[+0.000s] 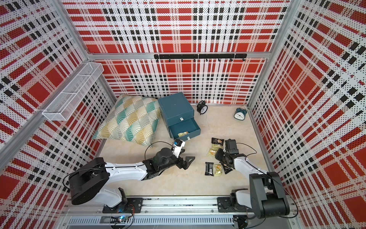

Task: Place the cookies into the drawer by color
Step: Pick up the cookie at the center of the board.

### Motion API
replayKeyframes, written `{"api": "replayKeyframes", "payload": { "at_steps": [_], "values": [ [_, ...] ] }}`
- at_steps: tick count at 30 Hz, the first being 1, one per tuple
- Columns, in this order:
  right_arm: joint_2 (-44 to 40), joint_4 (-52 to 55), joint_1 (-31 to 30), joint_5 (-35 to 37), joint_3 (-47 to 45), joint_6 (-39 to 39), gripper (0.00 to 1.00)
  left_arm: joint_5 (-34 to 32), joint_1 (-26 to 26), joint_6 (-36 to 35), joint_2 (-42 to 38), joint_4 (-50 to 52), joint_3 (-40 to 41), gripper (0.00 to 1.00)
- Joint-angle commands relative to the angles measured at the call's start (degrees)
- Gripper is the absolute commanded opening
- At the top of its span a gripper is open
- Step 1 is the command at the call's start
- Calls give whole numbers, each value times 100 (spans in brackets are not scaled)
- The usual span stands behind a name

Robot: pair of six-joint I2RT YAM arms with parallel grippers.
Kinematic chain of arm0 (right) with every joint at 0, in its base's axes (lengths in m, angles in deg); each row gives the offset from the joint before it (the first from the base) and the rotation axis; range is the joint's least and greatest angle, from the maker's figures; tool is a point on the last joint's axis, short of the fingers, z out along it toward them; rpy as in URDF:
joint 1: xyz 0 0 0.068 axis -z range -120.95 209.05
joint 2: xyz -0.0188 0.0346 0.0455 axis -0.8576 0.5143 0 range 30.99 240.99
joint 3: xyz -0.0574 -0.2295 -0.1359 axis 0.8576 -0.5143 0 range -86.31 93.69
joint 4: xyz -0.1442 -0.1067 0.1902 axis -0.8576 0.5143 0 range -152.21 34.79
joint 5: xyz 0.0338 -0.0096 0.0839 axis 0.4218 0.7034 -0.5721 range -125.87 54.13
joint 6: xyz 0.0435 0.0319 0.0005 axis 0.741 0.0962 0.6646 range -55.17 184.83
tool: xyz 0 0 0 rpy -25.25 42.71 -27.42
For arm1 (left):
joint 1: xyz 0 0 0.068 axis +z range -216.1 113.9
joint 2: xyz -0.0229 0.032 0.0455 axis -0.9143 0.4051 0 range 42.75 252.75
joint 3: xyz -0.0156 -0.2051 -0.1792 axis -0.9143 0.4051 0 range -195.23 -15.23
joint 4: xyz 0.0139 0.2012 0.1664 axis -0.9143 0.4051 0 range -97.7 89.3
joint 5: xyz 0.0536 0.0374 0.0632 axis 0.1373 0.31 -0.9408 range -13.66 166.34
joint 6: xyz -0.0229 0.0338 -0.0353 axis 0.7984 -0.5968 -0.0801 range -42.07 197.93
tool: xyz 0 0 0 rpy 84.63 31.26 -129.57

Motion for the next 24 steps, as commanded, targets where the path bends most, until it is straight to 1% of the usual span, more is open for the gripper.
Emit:
{"api": "replayKeyframes", "payload": {
  "at_steps": [1,8,12,16,17,21,24],
  "values": [
    [-3,-105,9,-179,-74,-93,15,192,19,17,146,124,-184,99],
    [-196,-178,-89,-428,-84,-98,0,89,28,19,119,139,-169,100],
    [-526,-162,-250,-605,-23,-51,0,-162,29,23,-130,135,-37,100],
    [-880,44,-492,-590,169,34,0,-452,87,21,-544,-7,228,100],
    [-976,115,-557,-576,245,55,0,-498,124,194,-663,-47,310,100],
    [-1250,302,-751,-618,533,187,0,-615,397,356,-1163,-204,649,100],
    [-1364,357,-899,-659,777,289,0,-564,734,569,-1557,-358,956,100]
  ]
}}
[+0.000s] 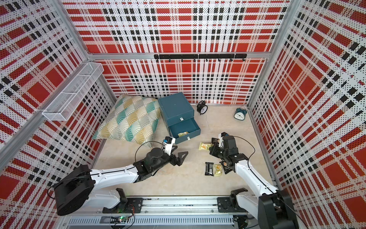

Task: Place the cookies into the drawer by color
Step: Pick up the cookie at the center of the board, then place the cookie in the drawer.

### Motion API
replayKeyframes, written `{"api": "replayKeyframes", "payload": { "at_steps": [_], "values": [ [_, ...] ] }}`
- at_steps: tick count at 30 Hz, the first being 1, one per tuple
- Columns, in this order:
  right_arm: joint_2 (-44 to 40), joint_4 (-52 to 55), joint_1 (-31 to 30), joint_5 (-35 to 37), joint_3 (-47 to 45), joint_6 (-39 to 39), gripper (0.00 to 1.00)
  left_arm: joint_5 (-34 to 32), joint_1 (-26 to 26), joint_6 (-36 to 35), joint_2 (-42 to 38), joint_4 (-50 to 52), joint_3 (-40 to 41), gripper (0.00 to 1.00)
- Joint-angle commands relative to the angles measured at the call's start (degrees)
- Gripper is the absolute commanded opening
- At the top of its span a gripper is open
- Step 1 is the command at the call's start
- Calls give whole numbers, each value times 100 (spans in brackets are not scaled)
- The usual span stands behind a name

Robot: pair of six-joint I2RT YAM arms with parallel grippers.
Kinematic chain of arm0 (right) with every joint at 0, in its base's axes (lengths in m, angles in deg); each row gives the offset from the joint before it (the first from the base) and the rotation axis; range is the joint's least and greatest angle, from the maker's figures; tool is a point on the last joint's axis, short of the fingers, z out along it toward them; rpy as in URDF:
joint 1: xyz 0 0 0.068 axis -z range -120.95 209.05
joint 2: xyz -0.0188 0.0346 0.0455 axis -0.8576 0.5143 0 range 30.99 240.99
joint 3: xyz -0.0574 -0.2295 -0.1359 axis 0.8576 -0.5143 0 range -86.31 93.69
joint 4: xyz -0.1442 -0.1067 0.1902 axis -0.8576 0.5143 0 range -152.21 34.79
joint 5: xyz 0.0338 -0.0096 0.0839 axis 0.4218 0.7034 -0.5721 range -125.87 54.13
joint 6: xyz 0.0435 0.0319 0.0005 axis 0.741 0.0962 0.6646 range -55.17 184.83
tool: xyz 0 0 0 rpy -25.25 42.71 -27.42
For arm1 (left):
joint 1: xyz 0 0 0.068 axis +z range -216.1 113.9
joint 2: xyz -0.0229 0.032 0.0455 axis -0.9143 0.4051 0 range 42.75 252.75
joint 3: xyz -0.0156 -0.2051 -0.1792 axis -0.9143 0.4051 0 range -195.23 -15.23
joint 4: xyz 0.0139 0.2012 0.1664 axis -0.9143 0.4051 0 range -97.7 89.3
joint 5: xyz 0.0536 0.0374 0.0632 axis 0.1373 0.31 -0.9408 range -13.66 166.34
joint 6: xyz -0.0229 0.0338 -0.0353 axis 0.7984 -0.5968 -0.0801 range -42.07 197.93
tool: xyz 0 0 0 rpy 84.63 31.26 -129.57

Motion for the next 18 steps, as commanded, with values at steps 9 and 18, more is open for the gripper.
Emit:
{"api": "replayKeyframes", "payload": {
  "at_steps": [9,18],
  "values": [
    [311,160,-711,274,1270,242,0,466,1260,792,-868,-542,749,99],
    [1503,-34,-782,494,2327,233,0,514,1297,794,-1077,-587,848,99]
  ]
}}
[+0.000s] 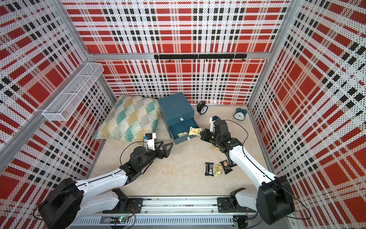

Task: Place the cookies into the drawer by color
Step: Place the cookie in the drawer.

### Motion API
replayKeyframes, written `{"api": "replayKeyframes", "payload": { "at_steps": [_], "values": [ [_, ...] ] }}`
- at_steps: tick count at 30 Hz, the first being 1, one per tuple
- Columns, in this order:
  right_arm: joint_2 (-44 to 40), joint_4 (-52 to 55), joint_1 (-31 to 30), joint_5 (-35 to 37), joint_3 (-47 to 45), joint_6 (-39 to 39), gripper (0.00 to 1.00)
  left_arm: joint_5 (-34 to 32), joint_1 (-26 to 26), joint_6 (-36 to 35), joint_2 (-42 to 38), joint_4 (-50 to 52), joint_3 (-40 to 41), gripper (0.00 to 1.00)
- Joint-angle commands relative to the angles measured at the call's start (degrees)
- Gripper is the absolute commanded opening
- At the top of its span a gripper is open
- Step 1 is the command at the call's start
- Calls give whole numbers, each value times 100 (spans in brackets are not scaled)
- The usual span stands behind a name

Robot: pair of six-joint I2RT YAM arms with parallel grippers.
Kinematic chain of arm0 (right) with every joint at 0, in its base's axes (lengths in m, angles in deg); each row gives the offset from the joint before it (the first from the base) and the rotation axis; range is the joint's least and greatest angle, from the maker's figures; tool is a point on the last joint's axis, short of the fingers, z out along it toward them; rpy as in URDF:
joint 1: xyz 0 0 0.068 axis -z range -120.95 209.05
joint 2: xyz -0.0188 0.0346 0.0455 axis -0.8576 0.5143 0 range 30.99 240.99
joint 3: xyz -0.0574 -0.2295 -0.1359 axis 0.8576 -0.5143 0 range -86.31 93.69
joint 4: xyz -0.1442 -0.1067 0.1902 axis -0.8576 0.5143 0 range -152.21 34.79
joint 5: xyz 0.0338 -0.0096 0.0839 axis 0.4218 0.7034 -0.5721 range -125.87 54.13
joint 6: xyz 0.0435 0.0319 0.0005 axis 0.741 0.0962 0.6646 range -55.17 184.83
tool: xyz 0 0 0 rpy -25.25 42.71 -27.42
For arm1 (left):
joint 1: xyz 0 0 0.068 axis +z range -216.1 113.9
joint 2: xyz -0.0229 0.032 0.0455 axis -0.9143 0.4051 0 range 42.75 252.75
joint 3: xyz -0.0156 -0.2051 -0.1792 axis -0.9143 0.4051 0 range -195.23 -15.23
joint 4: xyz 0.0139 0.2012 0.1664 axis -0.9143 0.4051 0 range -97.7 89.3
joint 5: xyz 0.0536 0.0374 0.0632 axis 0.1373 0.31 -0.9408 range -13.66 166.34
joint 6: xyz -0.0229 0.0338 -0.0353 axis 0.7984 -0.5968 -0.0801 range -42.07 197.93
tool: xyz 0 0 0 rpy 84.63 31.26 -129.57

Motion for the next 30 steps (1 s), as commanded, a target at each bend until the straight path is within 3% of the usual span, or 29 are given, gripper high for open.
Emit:
{"api": "replayKeyframes", "payload": {
  "at_steps": [1,7,10,12,19,30],
  "values": [
    [406,-123,-56,129,384,-22,0,116,29,0,-159,-181,92,99],
    [1235,-111,-73,60,1040,-73,0,198,-68,-98,-212,-182,76,99],
    [1488,-21,-85,6,1253,-120,31,127,-313,-251,-163,-186,10,99],
    [1456,-26,-90,17,1222,-141,39,4,-561,-413,-113,-181,-59,99],
    [592,124,-94,380,473,-170,44,-383,-1438,-945,263,-36,-419,99],
    [-1556,1184,-91,1365,-1441,384,60,144,-1994,-1270,1168,29,-971,99]
  ]
}}
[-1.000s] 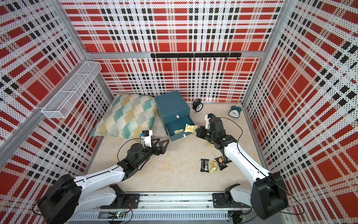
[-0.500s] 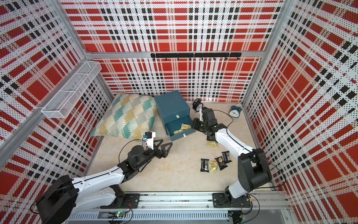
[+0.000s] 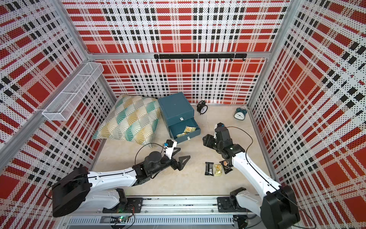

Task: Place the cookies into the drawer by color
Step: Place the cookie in the drawer.

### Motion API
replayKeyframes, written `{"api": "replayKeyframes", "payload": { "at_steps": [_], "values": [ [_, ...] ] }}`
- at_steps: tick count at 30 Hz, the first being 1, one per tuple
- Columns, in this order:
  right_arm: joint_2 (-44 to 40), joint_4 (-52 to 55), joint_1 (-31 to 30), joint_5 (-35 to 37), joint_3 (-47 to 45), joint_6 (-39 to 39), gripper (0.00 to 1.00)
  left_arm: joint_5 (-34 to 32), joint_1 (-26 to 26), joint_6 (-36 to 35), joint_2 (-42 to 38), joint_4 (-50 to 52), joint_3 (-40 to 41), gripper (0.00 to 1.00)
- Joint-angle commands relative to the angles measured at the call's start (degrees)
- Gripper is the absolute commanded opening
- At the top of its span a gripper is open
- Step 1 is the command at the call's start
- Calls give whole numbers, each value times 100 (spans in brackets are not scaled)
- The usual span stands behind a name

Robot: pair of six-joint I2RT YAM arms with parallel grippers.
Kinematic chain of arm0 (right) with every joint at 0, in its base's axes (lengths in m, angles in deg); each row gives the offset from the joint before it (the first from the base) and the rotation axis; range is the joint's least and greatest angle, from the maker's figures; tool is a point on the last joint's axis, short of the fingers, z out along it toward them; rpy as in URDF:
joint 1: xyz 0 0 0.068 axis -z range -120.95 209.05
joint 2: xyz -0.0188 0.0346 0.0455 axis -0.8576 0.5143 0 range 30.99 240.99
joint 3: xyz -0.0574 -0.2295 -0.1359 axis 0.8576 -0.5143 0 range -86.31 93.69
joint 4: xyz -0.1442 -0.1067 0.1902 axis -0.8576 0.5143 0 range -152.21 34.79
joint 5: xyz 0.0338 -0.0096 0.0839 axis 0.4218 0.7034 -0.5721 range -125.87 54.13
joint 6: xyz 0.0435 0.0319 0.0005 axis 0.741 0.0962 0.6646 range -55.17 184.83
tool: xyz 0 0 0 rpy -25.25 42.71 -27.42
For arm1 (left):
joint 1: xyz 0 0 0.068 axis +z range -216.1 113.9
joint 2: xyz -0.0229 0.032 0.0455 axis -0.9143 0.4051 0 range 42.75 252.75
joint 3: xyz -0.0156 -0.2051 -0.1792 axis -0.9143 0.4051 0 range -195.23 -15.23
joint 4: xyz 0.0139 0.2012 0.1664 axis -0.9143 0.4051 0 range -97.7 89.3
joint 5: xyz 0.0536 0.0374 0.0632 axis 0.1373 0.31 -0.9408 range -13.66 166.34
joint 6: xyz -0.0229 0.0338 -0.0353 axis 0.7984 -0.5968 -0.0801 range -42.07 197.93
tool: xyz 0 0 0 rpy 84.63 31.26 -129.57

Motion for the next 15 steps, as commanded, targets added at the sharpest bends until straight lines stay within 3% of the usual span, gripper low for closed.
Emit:
{"api": "replayKeyframes", "payload": {
  "at_steps": [1,10,15],
  "values": [
    [-563,601,-32,445,-462,366,61,272,-129,-202,223,7,-246,99],
    [-1390,1391,-59,952,-1381,1327,56,458,-331,-251,720,106,-567,99],
    [-1553,1264,-76,956,-1874,1597,52,458,-356,-273,788,156,-622,99]
  ]
}}
